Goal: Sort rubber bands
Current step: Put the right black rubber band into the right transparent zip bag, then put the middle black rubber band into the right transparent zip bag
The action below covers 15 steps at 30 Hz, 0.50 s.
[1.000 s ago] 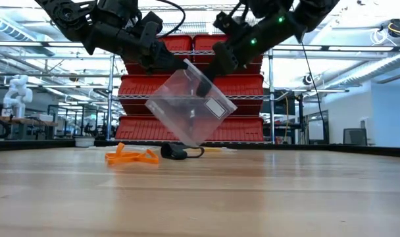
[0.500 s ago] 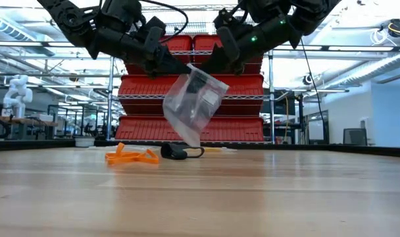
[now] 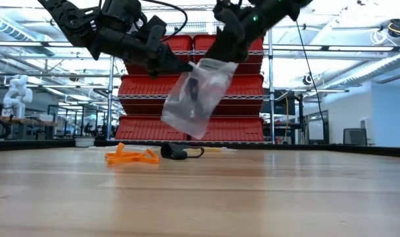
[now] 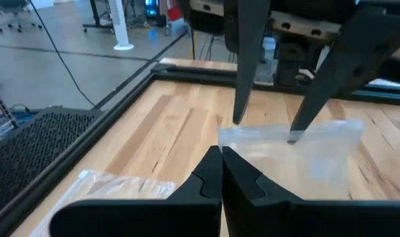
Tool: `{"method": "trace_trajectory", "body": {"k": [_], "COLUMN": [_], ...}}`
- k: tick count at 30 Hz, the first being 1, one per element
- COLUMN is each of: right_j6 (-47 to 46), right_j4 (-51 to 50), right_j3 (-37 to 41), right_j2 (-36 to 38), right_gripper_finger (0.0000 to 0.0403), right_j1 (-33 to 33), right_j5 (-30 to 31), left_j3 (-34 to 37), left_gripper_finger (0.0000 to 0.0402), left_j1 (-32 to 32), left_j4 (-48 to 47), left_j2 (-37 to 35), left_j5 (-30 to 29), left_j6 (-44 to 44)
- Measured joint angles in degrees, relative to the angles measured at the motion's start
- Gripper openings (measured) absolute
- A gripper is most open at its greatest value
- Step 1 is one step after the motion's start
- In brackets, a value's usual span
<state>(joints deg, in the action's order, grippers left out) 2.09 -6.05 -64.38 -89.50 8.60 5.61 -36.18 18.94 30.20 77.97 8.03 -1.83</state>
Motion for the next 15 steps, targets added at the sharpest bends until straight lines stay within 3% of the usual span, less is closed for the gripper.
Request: {"method": "trace_trajectory", "body": {"k": [8,11,15], "right_j6": [-1.01,-2.71,-5.46], "right_j4": [-23.51,-27.54,-24.3], "right_j3": [-10.35,-8.91,-1.02], "right_j2": [0.34,1.3,3.23], "right_gripper_finger": [0.0148,0.0148,0.0148], "right_j1": [-0.02,-0.02,-0.07], "right_j5": [-0.07,-3.53,-7.72], "left_j3": [0.0,2.58,8.12], "left_gripper_finger": [0.0,0.0,0.0], "left_j1": [0.0,0.23,2.48], "left_j4": [1.32,8.09,20.98], "left_j2": [0.0,0.0,0.04], "left_j5": [-2.39,-2.78,-1.68], "left_j6": [-0.02,0.36,3.32]}}
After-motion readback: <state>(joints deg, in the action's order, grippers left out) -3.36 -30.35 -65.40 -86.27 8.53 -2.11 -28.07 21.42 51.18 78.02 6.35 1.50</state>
